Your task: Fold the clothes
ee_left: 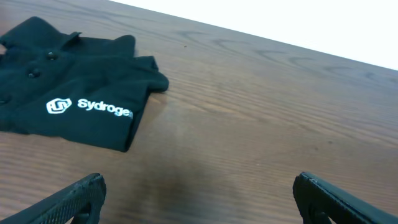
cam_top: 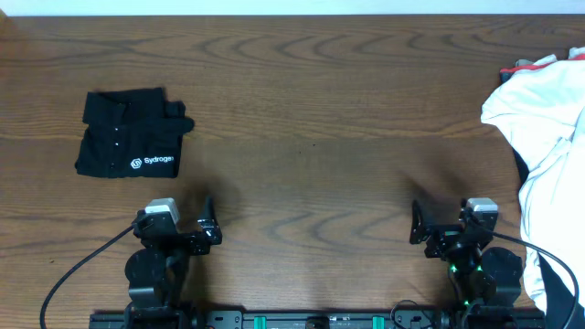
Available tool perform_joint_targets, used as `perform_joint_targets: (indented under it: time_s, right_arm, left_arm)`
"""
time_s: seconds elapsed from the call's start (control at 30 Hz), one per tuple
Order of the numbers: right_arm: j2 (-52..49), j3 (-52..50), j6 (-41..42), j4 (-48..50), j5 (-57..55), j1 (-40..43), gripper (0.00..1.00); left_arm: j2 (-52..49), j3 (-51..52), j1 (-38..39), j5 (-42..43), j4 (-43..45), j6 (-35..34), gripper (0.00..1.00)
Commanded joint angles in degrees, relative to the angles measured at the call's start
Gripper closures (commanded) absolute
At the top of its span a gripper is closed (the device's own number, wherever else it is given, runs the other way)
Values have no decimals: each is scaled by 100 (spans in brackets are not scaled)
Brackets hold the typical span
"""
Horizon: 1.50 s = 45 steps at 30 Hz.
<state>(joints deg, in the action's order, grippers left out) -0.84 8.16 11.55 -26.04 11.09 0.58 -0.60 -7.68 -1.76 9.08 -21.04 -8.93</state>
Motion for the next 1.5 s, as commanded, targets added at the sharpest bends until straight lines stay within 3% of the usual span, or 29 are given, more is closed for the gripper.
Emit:
perform_joint_targets:
  time_s: [0.0,0.2,0.4,0.77,0.9,1.07,1.33,1.47]
  right_arm:
    - [46,0,63,260,942,74,1]
    - [-293,433,258,706,1751,74,1]
    - [-1832,1781,249,297,1683,74,1]
    - [-5386,5519,-243,-2559,839,74,1]
    - [-5991,6107,-396,-2691,772,92,1]
    - [-6817,6651,-138,-3012,-254,396,1]
    - [-8432,7016,129,-3289,-804,1766,1]
    - [-9211,7016,127,-2885,-876,2157,15]
  left_arm:
    - [37,-201,24,374,127,72,2]
    - [-503,-1333,24,422,138,-470,2]
    - [-2542,-2929,24,422,-483,-468,2]
    - [-6542,-6227,24,424,-2205,-446,2]
    - [-6988,-6472,31,422,-1971,-446,2]
    - [-7042,-6472,31,420,-1869,-446,2]
    - [-7038,-6472,28,1054,-2109,-518,2]
    - [-7038,-6472,31,1346,-2721,-533,2]
